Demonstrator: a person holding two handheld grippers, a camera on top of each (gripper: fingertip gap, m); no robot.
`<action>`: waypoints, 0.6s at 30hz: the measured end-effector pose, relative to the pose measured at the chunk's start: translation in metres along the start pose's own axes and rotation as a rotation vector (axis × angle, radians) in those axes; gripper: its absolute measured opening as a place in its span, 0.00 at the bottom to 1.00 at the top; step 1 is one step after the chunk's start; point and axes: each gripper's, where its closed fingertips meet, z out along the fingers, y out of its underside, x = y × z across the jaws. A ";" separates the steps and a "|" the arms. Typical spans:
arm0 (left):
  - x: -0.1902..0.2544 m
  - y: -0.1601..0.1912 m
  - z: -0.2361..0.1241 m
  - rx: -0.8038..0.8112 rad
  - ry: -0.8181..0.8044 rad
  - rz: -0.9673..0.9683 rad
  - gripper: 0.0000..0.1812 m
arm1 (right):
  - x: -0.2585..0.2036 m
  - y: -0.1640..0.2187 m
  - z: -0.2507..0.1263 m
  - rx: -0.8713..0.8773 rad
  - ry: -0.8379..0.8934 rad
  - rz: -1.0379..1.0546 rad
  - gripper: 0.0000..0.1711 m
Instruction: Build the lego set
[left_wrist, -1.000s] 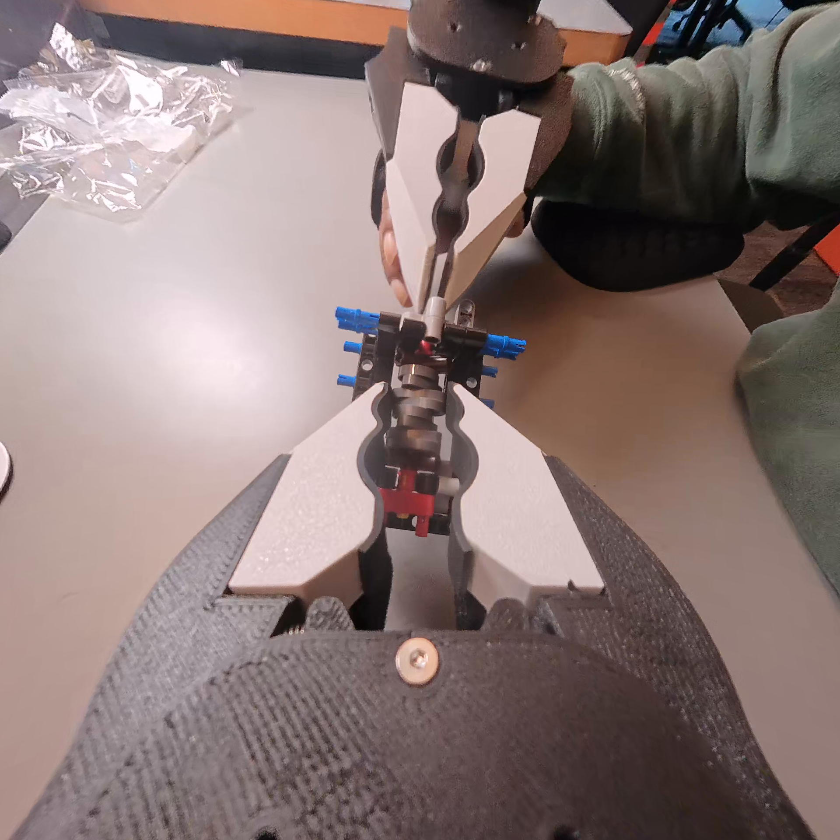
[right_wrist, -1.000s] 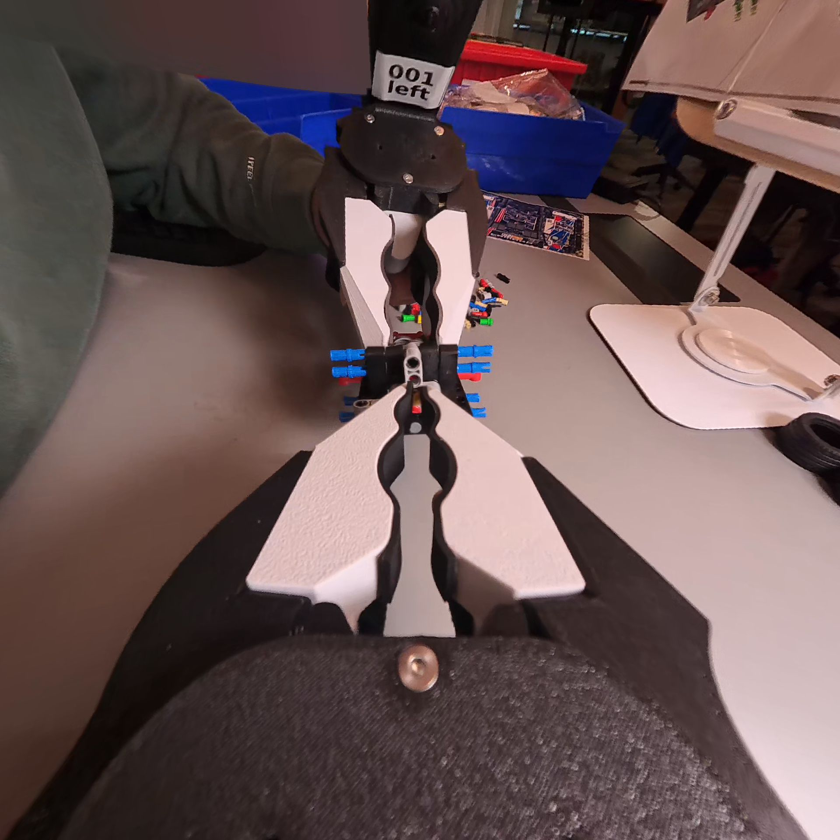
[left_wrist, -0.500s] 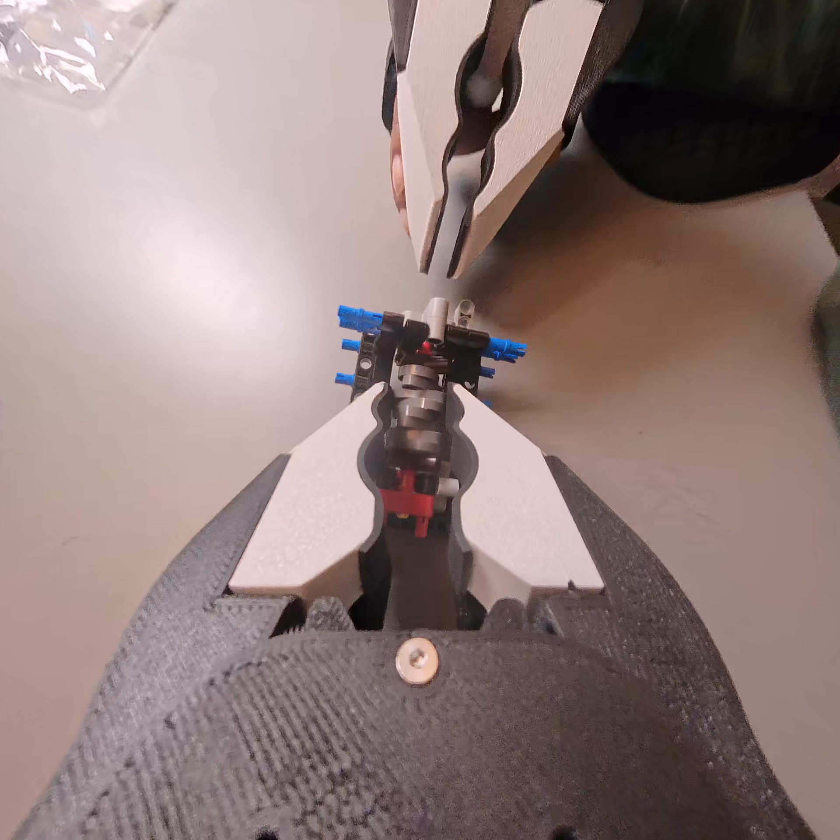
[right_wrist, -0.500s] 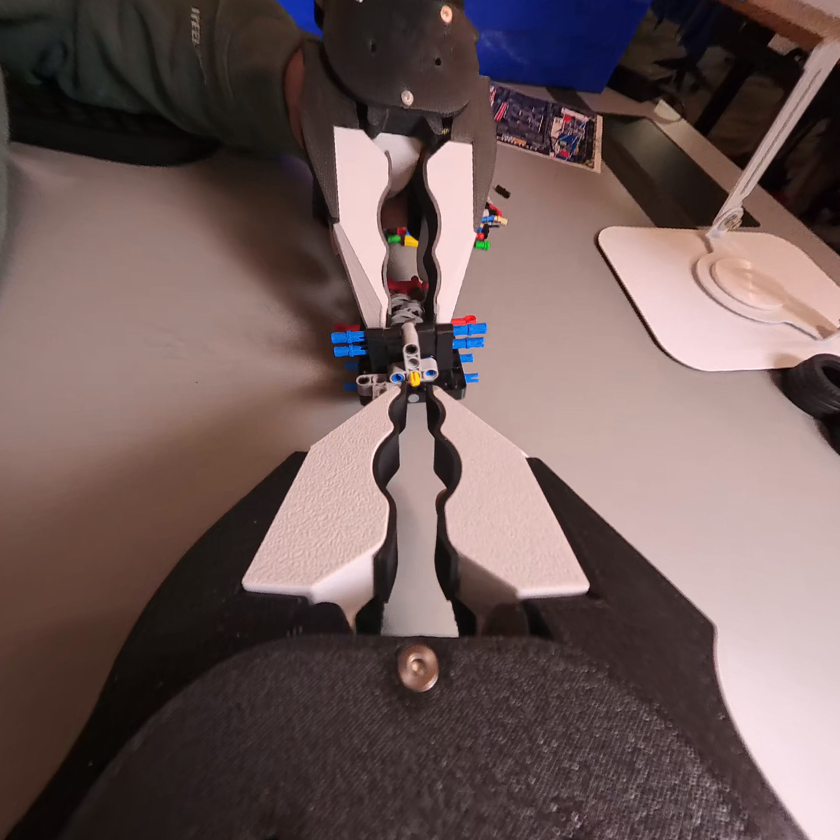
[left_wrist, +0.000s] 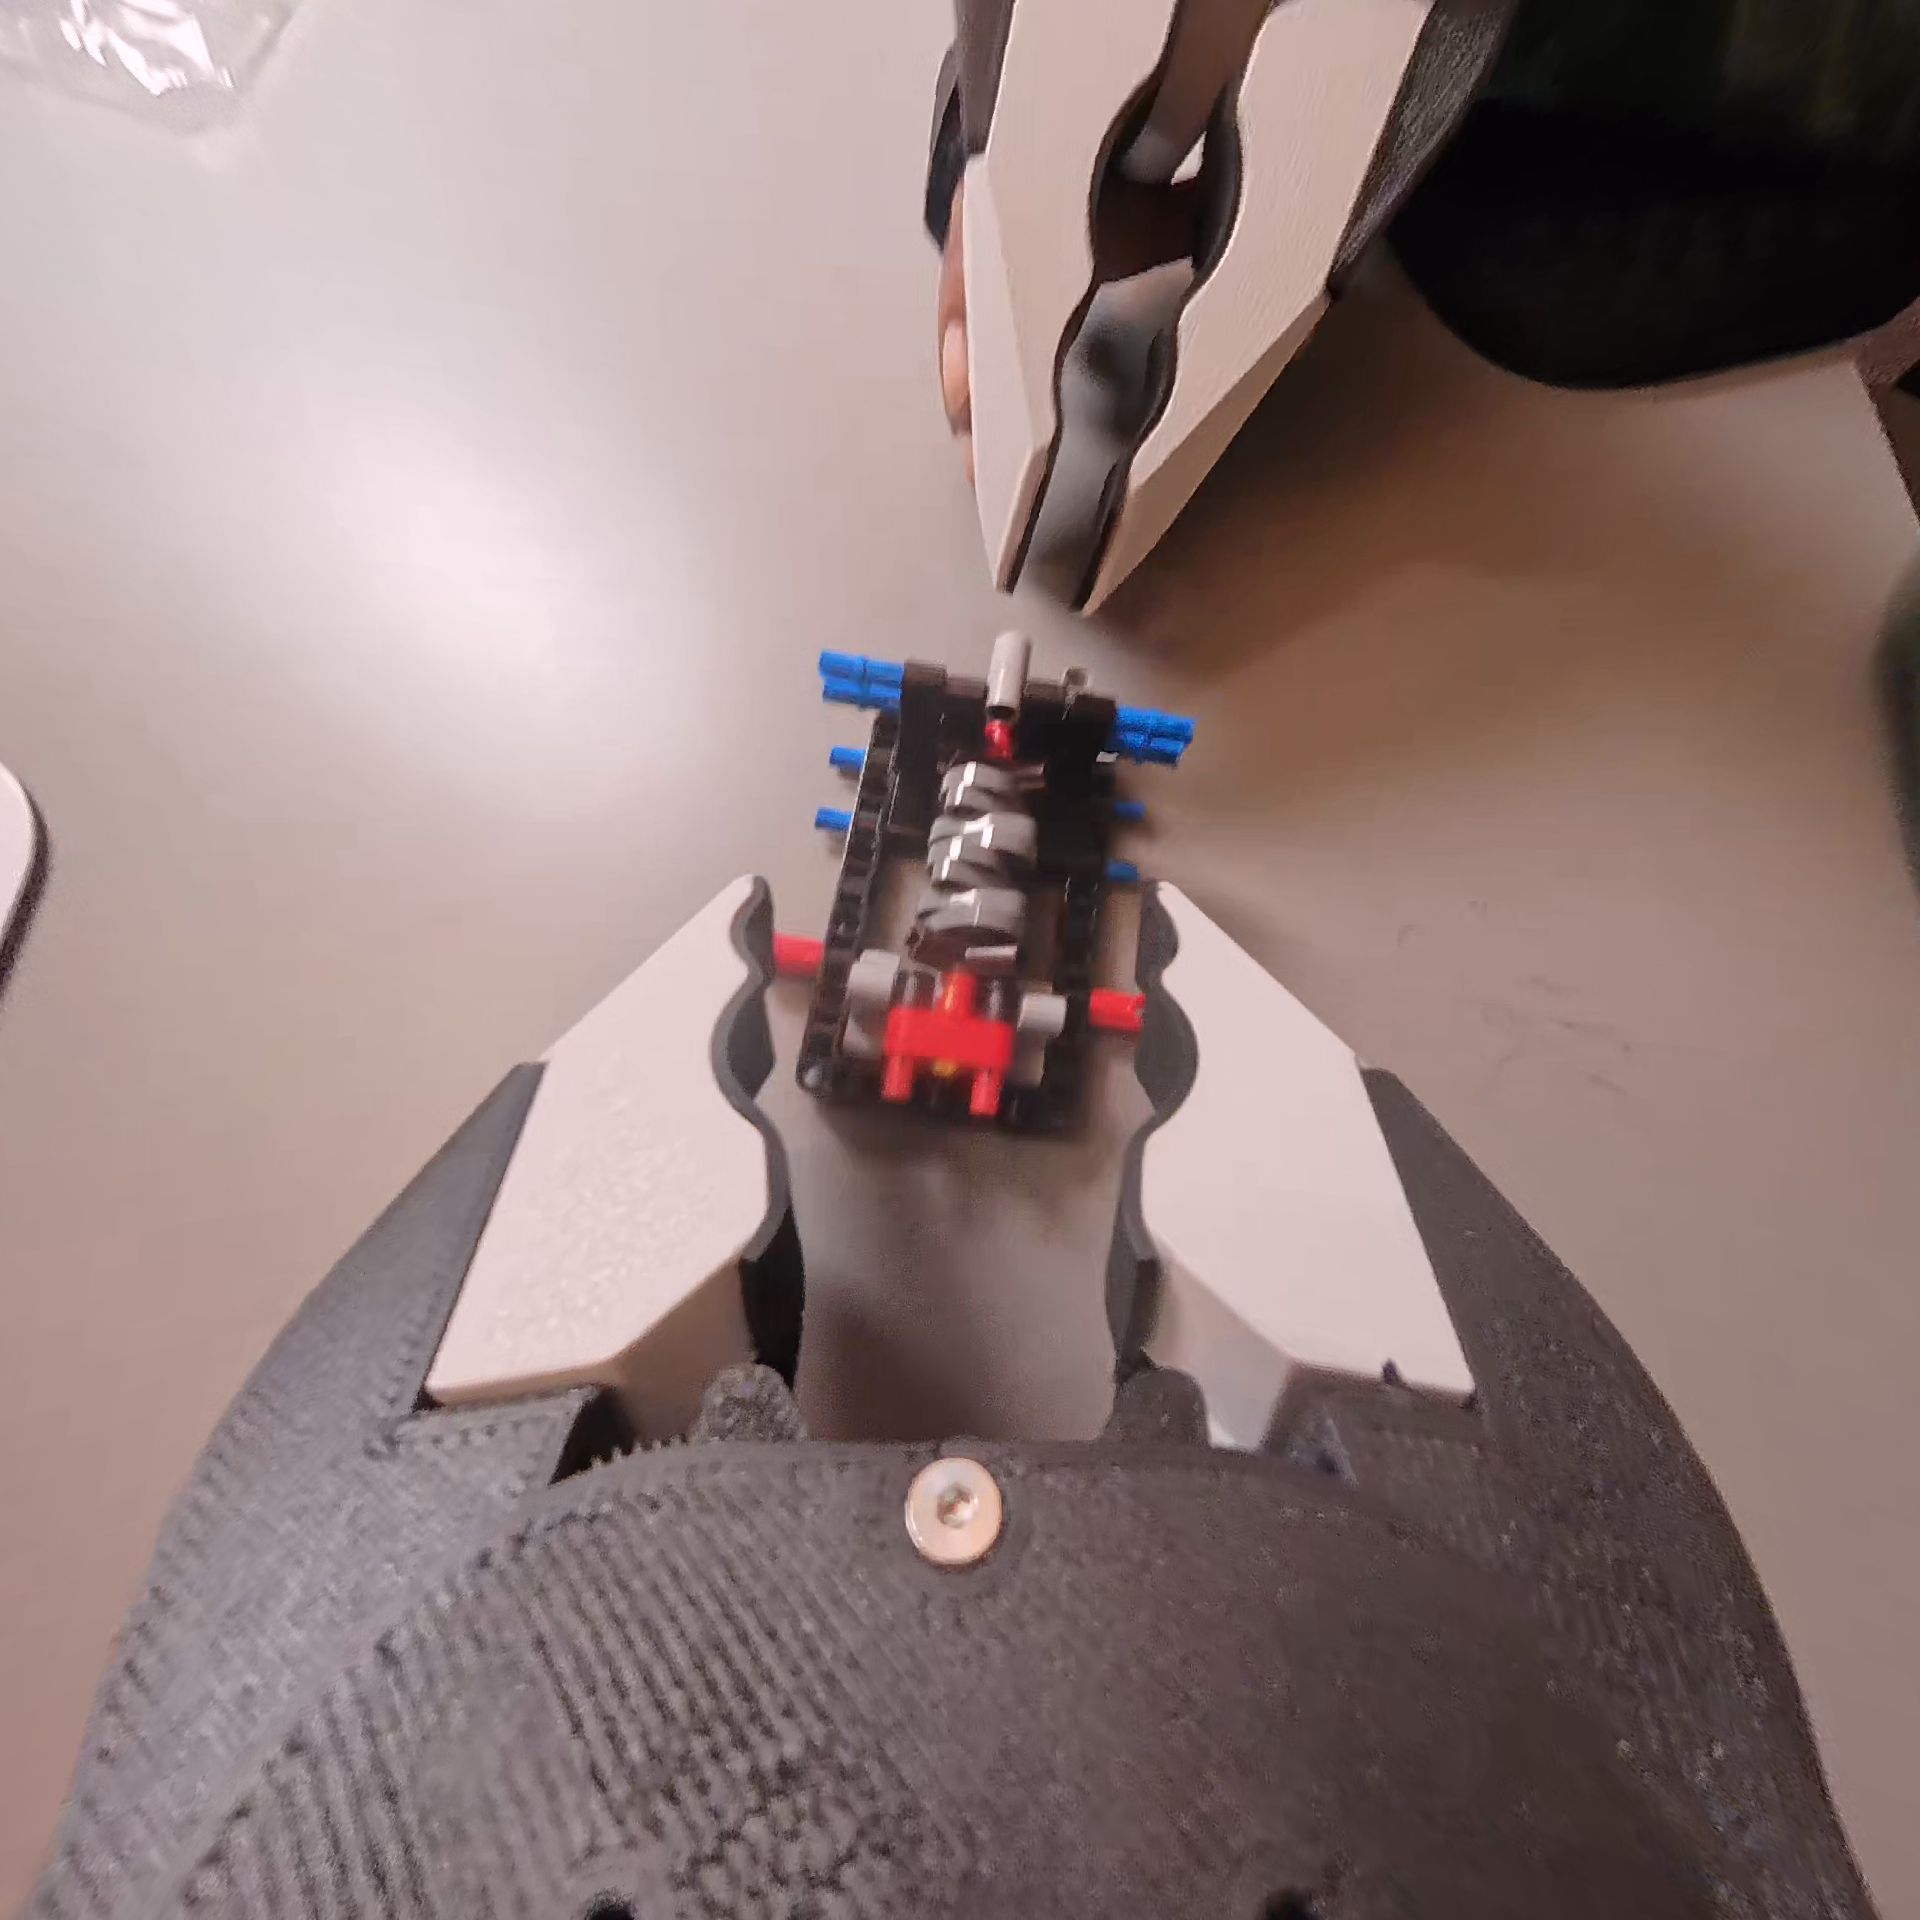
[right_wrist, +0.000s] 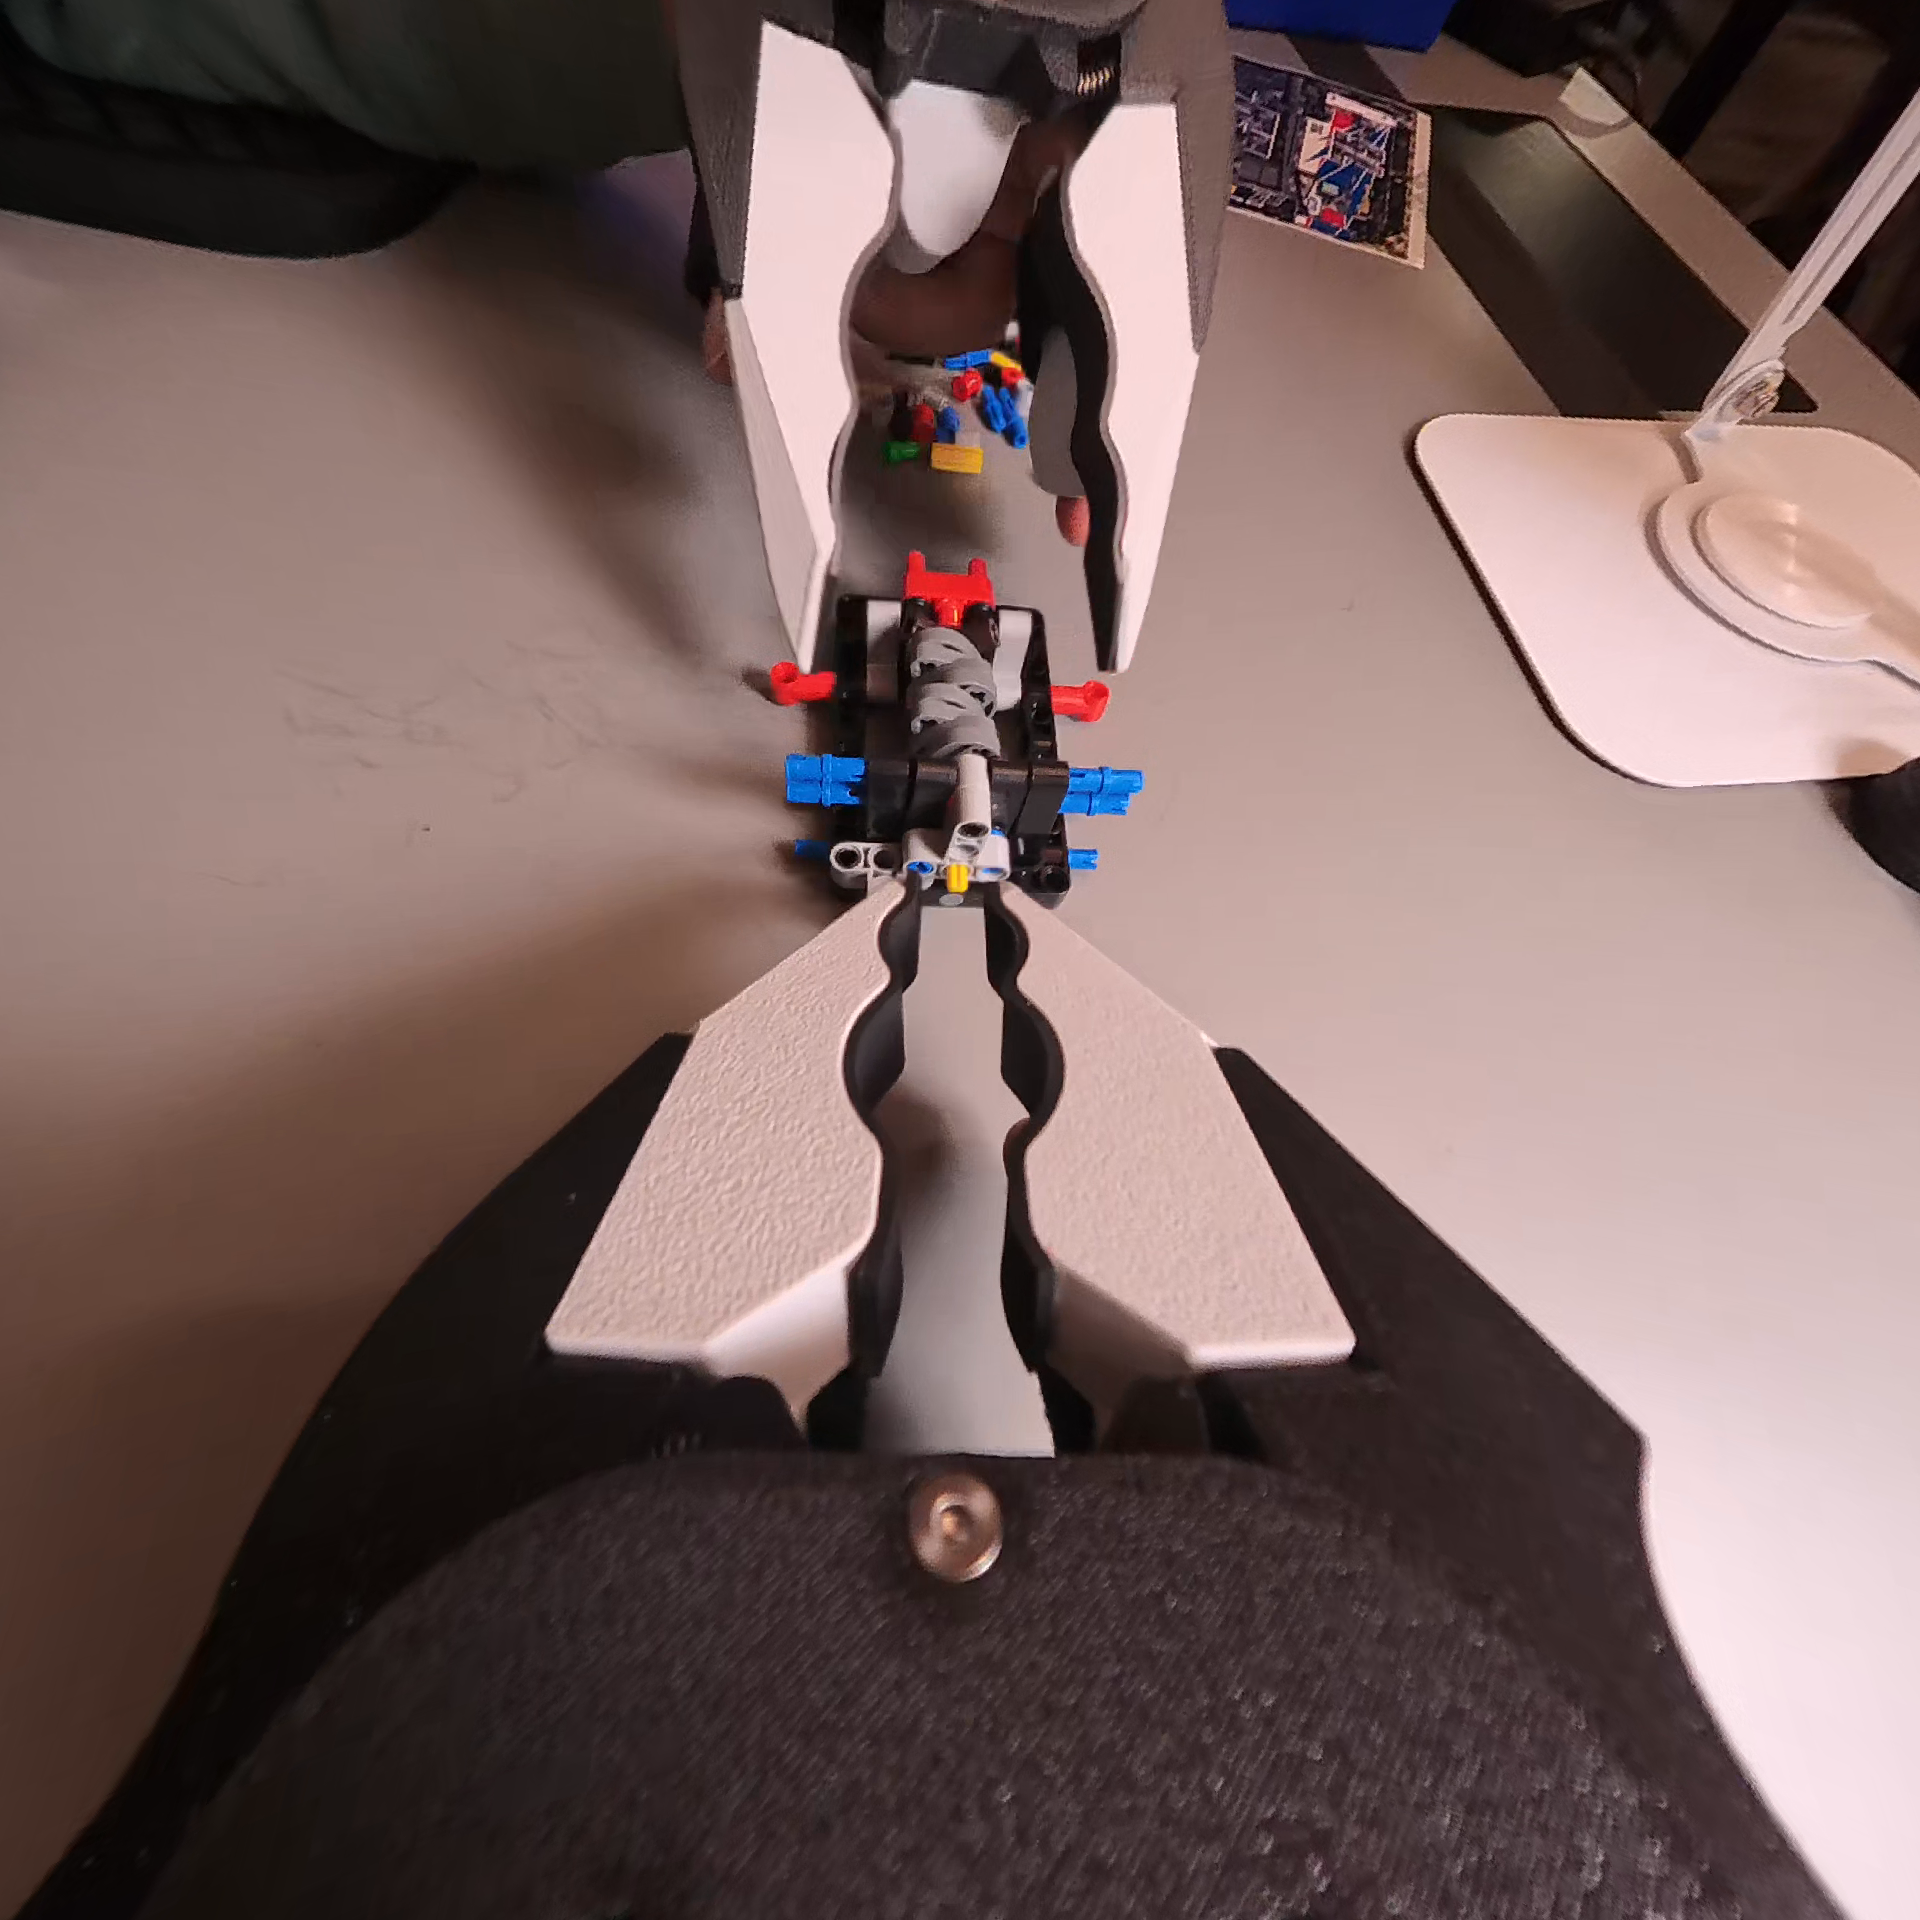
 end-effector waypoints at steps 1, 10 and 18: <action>-0.002 0.005 0.000 -0.019 -0.006 0.003 0.41 | 0.000 -0.001 0.001 0.003 0.003 0.006 0.06; 0.001 0.025 0.003 -0.124 0.020 0.047 0.42 | -0.001 0.000 0.014 -0.012 0.020 0.007 0.05; 0.003 0.025 0.003 -0.122 0.029 0.040 0.38 | -0.001 -0.002 0.017 0.002 0.014 -0.011 0.04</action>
